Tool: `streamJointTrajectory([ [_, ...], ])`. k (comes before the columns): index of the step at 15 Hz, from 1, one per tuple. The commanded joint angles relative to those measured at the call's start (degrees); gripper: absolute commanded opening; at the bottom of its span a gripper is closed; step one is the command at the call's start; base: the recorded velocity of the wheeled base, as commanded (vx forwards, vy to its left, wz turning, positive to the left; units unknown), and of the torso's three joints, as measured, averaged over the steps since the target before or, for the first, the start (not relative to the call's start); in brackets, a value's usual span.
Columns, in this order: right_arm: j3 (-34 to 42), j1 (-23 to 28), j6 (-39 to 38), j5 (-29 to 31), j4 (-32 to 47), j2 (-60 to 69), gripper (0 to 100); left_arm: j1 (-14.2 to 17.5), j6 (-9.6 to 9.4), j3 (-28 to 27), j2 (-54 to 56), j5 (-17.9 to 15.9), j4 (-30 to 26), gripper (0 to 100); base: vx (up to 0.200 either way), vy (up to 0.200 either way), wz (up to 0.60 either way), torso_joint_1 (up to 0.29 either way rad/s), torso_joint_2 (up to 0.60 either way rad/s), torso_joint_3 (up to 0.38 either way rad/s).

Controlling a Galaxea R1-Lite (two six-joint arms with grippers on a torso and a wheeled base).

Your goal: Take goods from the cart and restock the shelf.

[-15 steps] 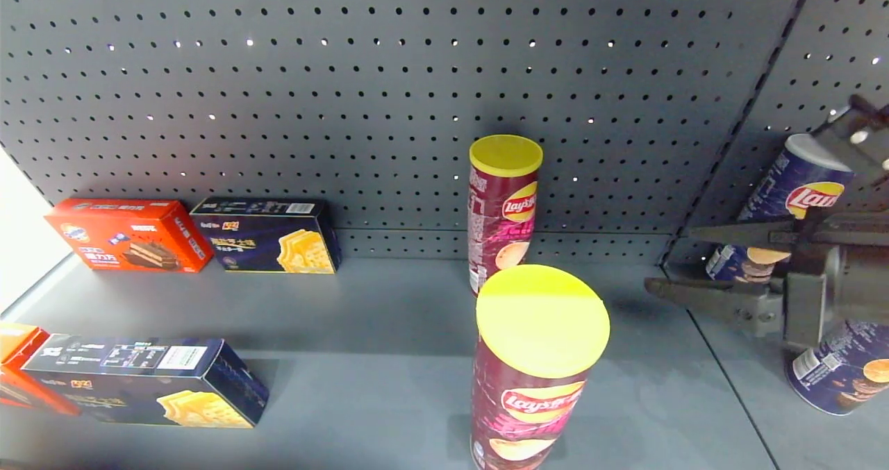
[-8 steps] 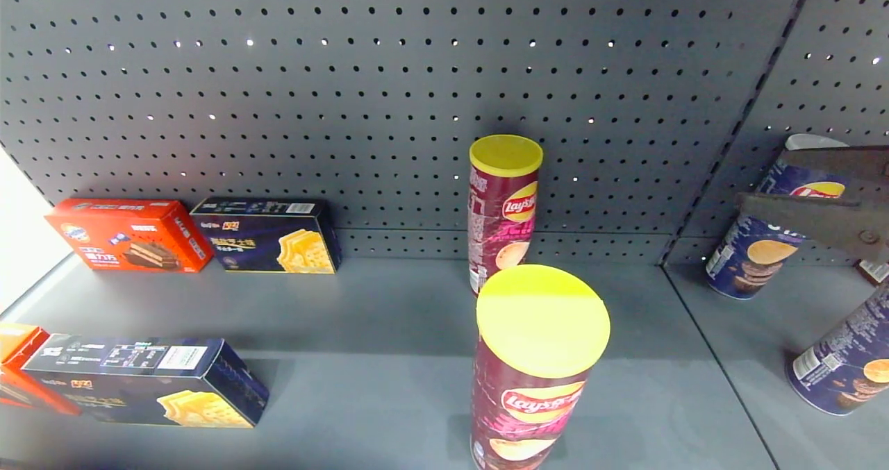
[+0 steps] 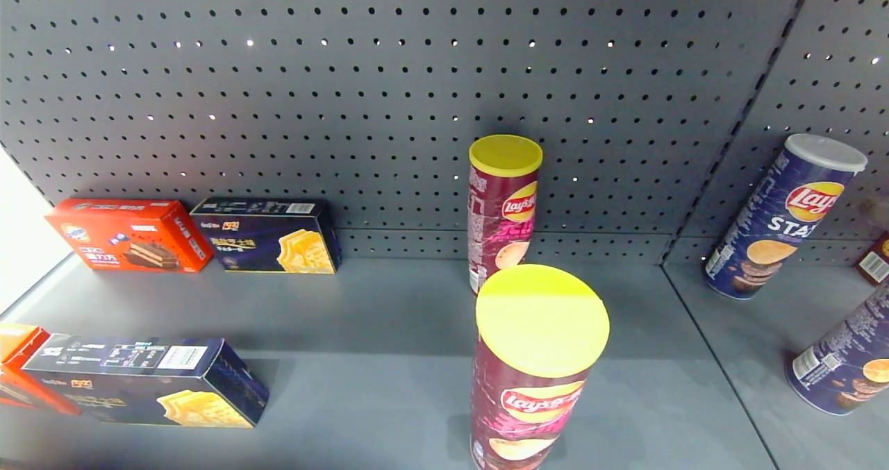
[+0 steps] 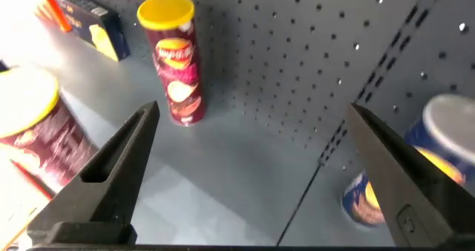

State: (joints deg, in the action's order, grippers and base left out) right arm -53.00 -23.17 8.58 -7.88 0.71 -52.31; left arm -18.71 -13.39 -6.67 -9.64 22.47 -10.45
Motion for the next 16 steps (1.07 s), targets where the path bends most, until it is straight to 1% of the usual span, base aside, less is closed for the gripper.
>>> streamJointTrajectory([
  [1,2.4,2.0,-0.1,-0.1,0.3,5.2,100,0.0,0.03,0.0,-0.1,0.0,0.0,100,0.0,0.0,0.0,0.0,0.0,0.0],
  [2,2.8,3.0,-0.1,-0.1,0.5,6.5,100,0.0,0.03,0.0,-0.1,0.0,0.0,100,0.0,0.0,0.0,0.0,0.0,0.0],
  [4,5.1,6.6,-0.1,-0.1,0.6,10.9,100,0.0,-0.06,0.0,-0.1,0.0,0.0,100,0.0,0.0,0.0,0.0,0.0,0.0],
  [6,7.6,11.4,-1.4,-0.1,0.7,15.2,100,0.0,-0.06,0.0,-0.6,0.0,0.0,100,0.0,0.0,0.0,0.0,0.0,0.0],
  [7,10.0,16.2,-2.1,-0.1,0.7,18.7,100,0.0,-0.06,0.0,-0.6,0.0,0.0,100,0.0,0.0,0.0,0.0,0.0,0.0],
  [8,10.4,16.9,-2.1,-0.1,0.7,19.2,100,0.0,-0.06,0.0,-0.6,0.0,0.0,100,0.0,0.0,0.0,0.0,0.0,0.0],
  [9,14.2,23.4,-2.3,-0.2,0.8,23.8,100,0.0,-0.06,0.0,-0.6,0.0,0.0,100,0.0,0.0,0.0,0.0,0.0,0.0],
  [10,19.5,28.3,-2.3,0.1,0.7,28.2,100,0.0,-0.06,0.0,-0.4,0.0,0.0,100,0.0,0.0,0.0,0.0,0.0,0.0],
  [11,21.9,30.0,-2.4,0.7,0.8,30.1,100,0.0,-0.15,0.0,-0.4,0.0,0.0,100,0.0,0.0,0.0,0.0,0.0,0.0],
  [12,30.2,33.5,-4.2,3.2,1.0,35.7,100,0.1,-0.5,0.0,0.2,0.2,0.0,100,0.0,0.0,0.0,0.0,0.0,0.0],
  [13,35.8,33.6,-6.5,3.2,0.9,40.0,100,0.2,-0.77,0.0,0.8,0.3,0.0,100,0.0,0.0,0.0,0.0,0.0,0.0],
  [14,46.2,33.5,-10.1,4.0,0.0,47.4,100,0.2,-1.03,0.0,1.5,0.4,0.0,100,0.0,0.0,0.0,0.0,0.0,0.0],
  [15,53.0,33.5,-11.3,6.4,-6.6,46.9,100,0.2,-1.12,0.0,1.6,0.4,0.0,100,0.0,0.0,0.0,0.0,0.0,0.0],
  [16,53.0,33.5,-12.6,9.9,-6.2,46.7,100,0.2,-1.12,0.0,1.6,0.4,0.1,100,0.0,0.0,0.0,0.0,0.0,0.0],
])
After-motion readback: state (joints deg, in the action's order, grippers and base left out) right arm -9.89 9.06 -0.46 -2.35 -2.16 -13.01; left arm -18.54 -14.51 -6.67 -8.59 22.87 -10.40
